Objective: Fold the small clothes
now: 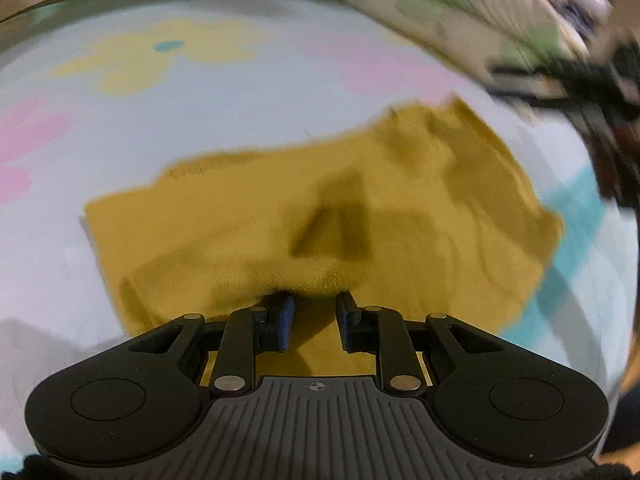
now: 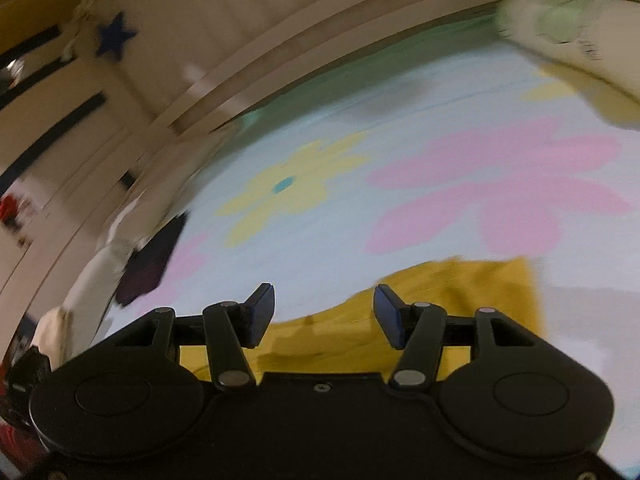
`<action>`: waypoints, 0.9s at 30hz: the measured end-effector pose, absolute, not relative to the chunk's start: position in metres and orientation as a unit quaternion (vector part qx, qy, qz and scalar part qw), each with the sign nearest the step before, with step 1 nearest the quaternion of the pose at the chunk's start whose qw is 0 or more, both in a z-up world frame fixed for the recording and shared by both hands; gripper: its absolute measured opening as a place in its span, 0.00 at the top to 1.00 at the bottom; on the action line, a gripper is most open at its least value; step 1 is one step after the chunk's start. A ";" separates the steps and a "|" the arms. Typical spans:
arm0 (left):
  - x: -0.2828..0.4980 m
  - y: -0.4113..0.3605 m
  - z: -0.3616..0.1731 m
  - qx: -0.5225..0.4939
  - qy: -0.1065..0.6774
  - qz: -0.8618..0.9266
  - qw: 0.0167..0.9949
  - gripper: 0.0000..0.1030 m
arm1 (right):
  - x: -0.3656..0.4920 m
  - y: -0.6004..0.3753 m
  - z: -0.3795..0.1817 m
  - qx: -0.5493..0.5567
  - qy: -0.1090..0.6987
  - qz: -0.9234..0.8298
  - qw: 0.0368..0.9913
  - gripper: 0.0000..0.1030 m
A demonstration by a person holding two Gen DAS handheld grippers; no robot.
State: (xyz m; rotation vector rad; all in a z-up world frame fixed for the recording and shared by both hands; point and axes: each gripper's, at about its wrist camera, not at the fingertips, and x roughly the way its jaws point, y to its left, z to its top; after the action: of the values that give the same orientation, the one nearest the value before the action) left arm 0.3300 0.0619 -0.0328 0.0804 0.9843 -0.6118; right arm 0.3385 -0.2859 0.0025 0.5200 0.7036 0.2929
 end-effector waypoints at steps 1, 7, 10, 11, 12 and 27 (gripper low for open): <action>0.337 0.064 -0.031 0.018 0.460 -0.275 0.844 0.79 | 0.338 -0.290 0.001 0.257 0.337 0.134 0.896 0.40; 0.365 0.098 -0.016 -0.132 0.414 -0.138 0.890 0.79 | 0.339 -0.305 -0.009 0.262 0.344 0.101 0.896 0.40; 0.364 0.111 -0.013 -0.150 0.407 -0.110 0.894 0.79 | 0.340 -0.307 -0.012 0.245 0.350 0.094 0.899 0.40; 0.363 0.114 -0.013 -0.146 0.409 -0.107 0.895 0.79 | 0.341 -0.308 -0.012 0.238 0.351 0.093 0.901 0.40; 0.361 0.117 -0.014 -0.141 0.411 -0.104 0.895 0.79 | 0.340 -0.312 -0.013 0.231 0.351 0.089 0.903 0.40; 0.375 0.118 -0.026 -0.144 0.438 -0.099 0.882 0.69 | 0.361 -0.288 -0.038 0.161 0.383 0.102 0.904 0.44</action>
State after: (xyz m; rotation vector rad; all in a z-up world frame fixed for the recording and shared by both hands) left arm 0.3754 0.1176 -0.0255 -0.2991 0.9120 -0.2052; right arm 0.3612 -0.2876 -0.0382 0.3331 0.7920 0.2112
